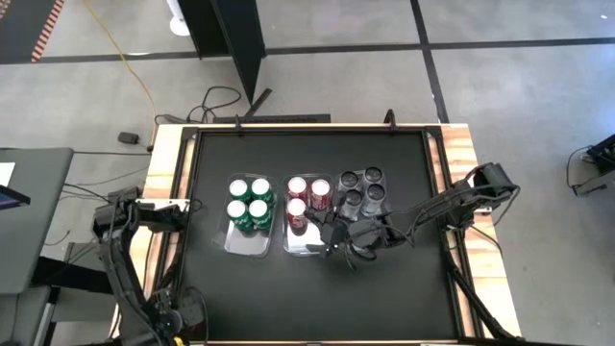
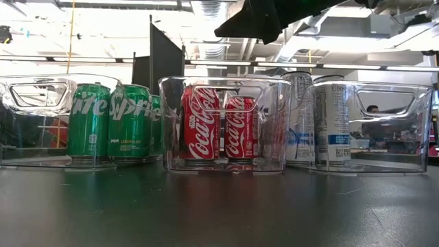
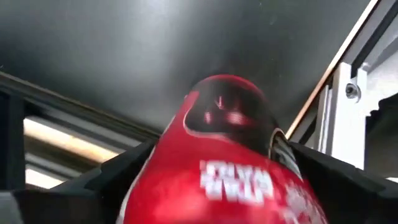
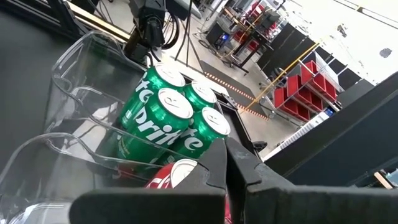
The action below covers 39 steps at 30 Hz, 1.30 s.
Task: Sort soda cans
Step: Put the red soda can into the middle transparent bin
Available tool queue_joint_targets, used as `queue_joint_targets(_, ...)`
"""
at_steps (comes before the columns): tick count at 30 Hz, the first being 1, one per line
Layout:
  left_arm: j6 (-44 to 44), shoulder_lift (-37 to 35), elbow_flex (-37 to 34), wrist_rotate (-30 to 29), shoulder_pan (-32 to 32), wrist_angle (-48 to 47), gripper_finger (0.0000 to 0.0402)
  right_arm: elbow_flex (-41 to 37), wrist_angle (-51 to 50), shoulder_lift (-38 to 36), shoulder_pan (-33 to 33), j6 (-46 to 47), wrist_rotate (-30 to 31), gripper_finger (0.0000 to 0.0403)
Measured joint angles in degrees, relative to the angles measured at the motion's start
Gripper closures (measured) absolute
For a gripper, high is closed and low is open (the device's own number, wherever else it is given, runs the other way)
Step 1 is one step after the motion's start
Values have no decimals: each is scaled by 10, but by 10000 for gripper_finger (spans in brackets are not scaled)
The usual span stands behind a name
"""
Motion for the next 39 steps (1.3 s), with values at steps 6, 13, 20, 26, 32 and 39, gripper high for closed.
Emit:
queue_joint_targets(6, 7, -2, -18, 8, 5, 28, 99, 0, 0, 0, 0, 0, 1, 391)
queue_joint_targets(13, 36, -1, -16, 23, 31, 27, 100, 0, 0, 0, 4, 0, 2, 391)
queue_joint_targets(20, 114, -9, -13, 14, 86, 20, 100, 0, -2, -3, 9, -11, 2, 391)
queue_joint_targets(26, 199, -50, 13, -26, 140, -7, 100, 0, -3, -25, 17, -11, 2, 391)
queue_joint_targets(32, 246, -118, 27, -62, 178, -7, 100, 0, -24, -108, 44, -10, 2, 391)
queue_joint_targets(39, 301, -181, 28, -257, 202, -10, 100, 0, -94, -178, 74, 15, 1, 391)
